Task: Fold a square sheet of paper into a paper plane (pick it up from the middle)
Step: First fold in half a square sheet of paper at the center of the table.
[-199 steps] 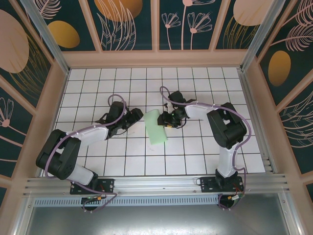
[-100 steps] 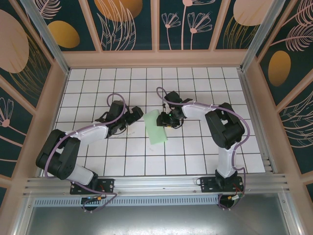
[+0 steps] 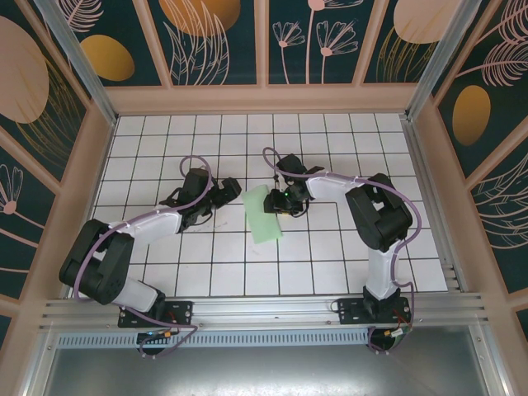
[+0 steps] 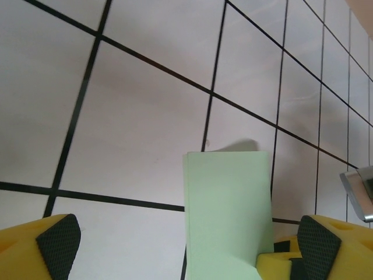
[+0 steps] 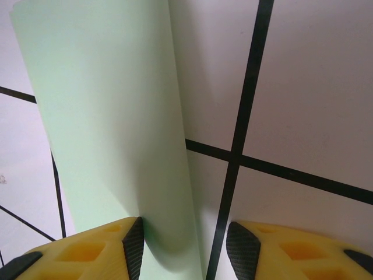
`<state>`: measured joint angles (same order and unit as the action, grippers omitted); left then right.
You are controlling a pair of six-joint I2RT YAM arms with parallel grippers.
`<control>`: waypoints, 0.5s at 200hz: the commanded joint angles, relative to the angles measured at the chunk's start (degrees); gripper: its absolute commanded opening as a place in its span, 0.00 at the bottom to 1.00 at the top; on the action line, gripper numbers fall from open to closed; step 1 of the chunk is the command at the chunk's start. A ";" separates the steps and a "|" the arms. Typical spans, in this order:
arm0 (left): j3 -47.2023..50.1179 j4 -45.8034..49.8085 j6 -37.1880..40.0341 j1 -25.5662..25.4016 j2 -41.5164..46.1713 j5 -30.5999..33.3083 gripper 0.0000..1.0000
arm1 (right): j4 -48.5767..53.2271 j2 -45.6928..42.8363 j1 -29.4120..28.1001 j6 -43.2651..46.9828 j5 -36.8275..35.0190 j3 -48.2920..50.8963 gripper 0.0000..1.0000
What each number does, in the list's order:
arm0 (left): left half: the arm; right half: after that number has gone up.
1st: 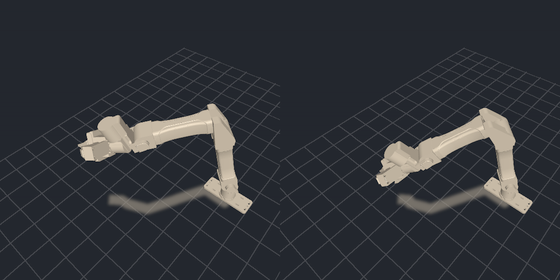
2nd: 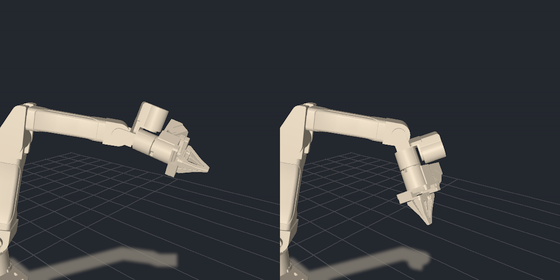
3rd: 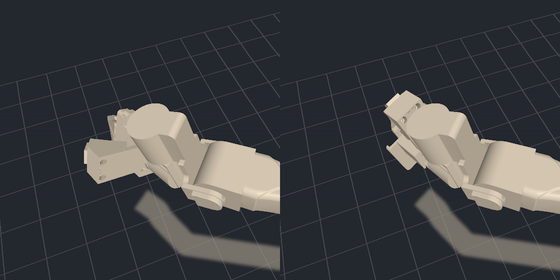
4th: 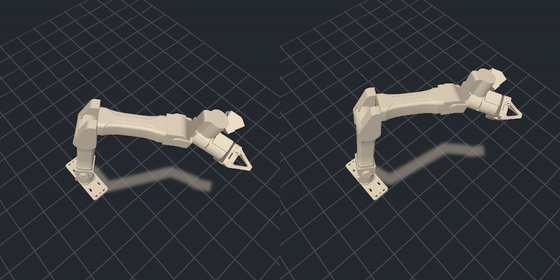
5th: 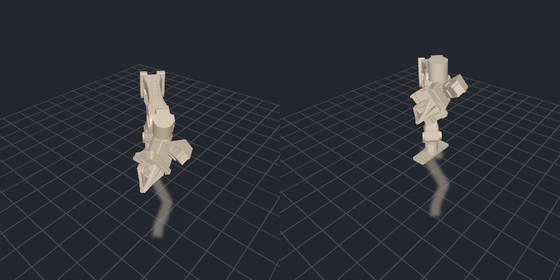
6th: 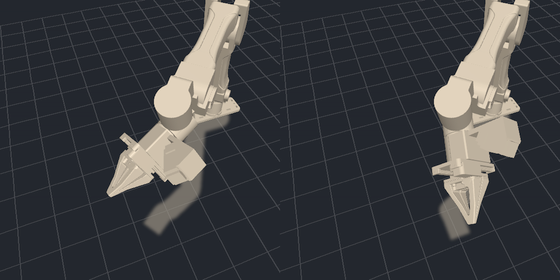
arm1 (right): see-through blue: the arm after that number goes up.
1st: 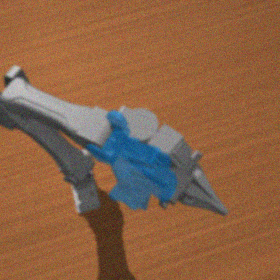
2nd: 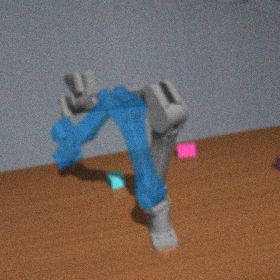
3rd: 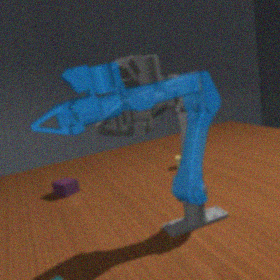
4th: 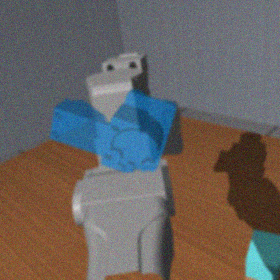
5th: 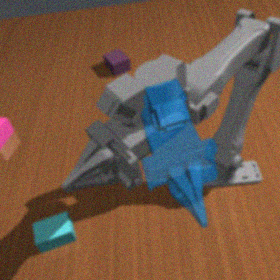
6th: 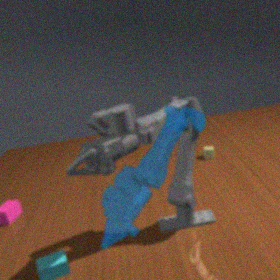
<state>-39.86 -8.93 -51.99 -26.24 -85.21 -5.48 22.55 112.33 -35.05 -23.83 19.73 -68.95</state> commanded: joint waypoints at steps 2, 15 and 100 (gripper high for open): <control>0.08 -3.99 1.58 0.31 -1.42 -3.25 0.96 | -0.57 9.74 -0.72 2.13 -7.93 4.53 0.51; -0.09 -4.72 1.50 0.31 -2.15 -4.45 0.94 | -0.63 9.93 -0.97 2.43 -8.01 4.61 0.51; -0.60 -7.08 -0.07 0.31 -5.97 -9.27 0.79 | -0.35 10.75 -1.07 3.38 -8.87 4.88 0.51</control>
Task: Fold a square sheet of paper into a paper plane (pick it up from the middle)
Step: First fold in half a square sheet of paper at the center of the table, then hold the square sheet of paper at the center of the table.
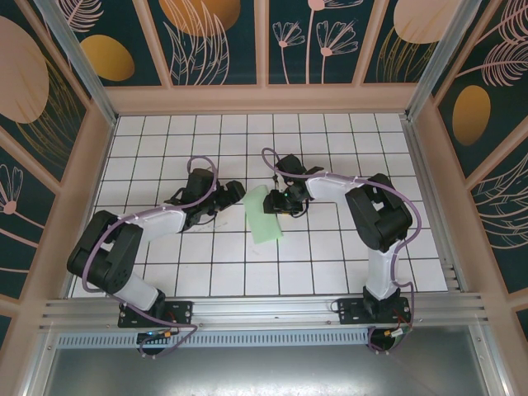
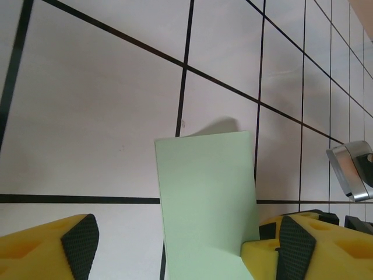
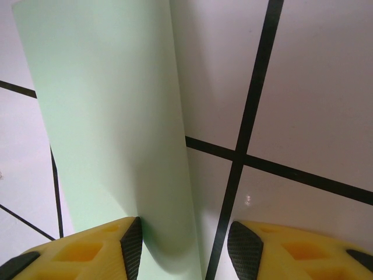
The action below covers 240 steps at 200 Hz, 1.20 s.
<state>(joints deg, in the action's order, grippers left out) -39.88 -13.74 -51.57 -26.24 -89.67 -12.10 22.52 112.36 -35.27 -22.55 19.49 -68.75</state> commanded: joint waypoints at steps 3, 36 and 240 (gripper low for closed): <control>-0.60 -2.43 -0.65 0.29 -1.72 -2.87 0.78 | -0.29 10.72 -0.81 1.99 -8.67 4.68 0.51; -0.38 -6.05 -2.49 0.14 -3.93 -7.66 0.64 | -0.37 10.89 -0.86 1.45 -8.67 4.68 0.51; -3.30 -10.61 -5.12 -3.09 -15.96 -15.41 0.10 | -0.20 11.94 -1.42 -0.11 -8.98 5.38 0.52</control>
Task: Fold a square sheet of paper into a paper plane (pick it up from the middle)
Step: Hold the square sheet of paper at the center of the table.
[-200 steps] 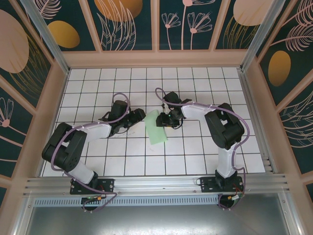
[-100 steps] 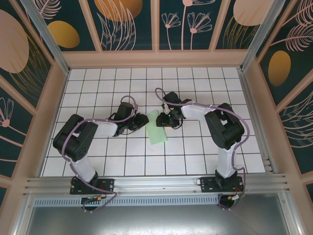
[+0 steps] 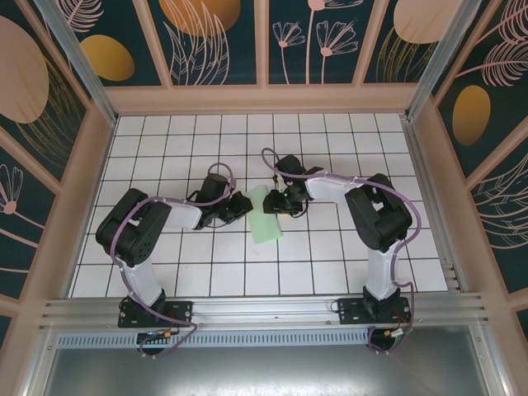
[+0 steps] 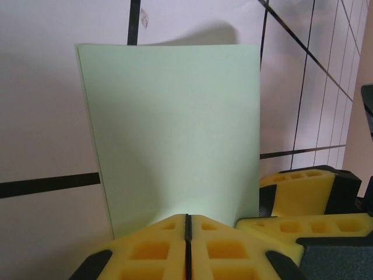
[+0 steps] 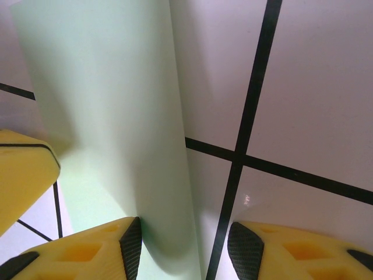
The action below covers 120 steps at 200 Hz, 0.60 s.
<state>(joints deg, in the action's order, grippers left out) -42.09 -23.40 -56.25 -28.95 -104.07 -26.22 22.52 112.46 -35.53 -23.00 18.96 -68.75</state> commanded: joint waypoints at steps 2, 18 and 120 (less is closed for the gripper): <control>-1.07 -0.99 -0.46 -0.40 -1.61 -1.42 0.09 | -0.16 11.82 -1.20 0.33 -8.45 5.38 0.52; -1.00 -1.40 -0.75 -0.38 -1.91 -1.74 0.08 | -0.11 11.90 -1.20 0.33 -8.50 5.47 0.52; 0.74 4.73 -1.78 -0.36 -3.78 0.91 0.01 | 0.45 9.45 -1.43 -0.37 -7.65 5.15 0.52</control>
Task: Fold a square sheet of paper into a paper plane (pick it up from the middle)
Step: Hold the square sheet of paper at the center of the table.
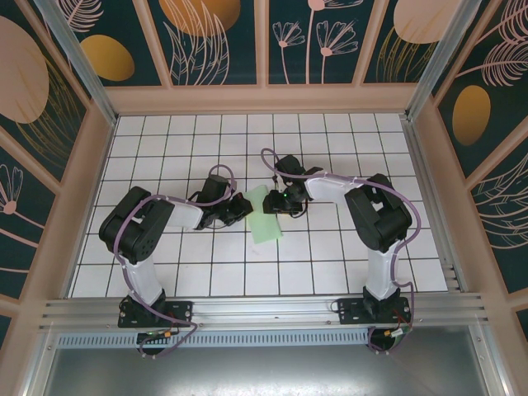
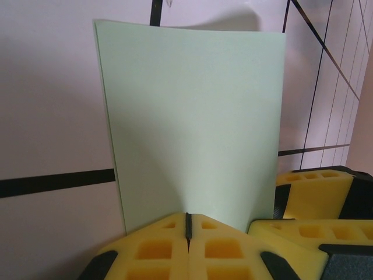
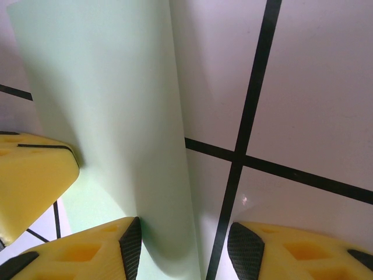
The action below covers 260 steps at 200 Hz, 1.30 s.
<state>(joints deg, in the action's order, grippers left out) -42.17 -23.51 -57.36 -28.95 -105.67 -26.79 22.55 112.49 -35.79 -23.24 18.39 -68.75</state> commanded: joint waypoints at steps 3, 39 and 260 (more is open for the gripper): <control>0.85 5.07 -0.67 -0.44 -2.37 1.62 0.00 | 0.48 9.18 -1.21 -0.16 -7.01 5.08 0.52; 2.05 7.07 -0.01 -0.41 -3.81 3.20 0.00 | 1.98 1.93 -0.26 -1.15 -3.40 3.24 0.53; 3.77 9.70 1.27 -0.40 -7.15 5.25 0.00 | -5.79 2.98 -2.49 -6.55 5.76 -7.27 0.00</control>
<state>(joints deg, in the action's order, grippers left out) -41.41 -24.93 -57.47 -28.93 -106.37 -26.79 17.74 113.82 -37.98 -29.95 21.78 -73.43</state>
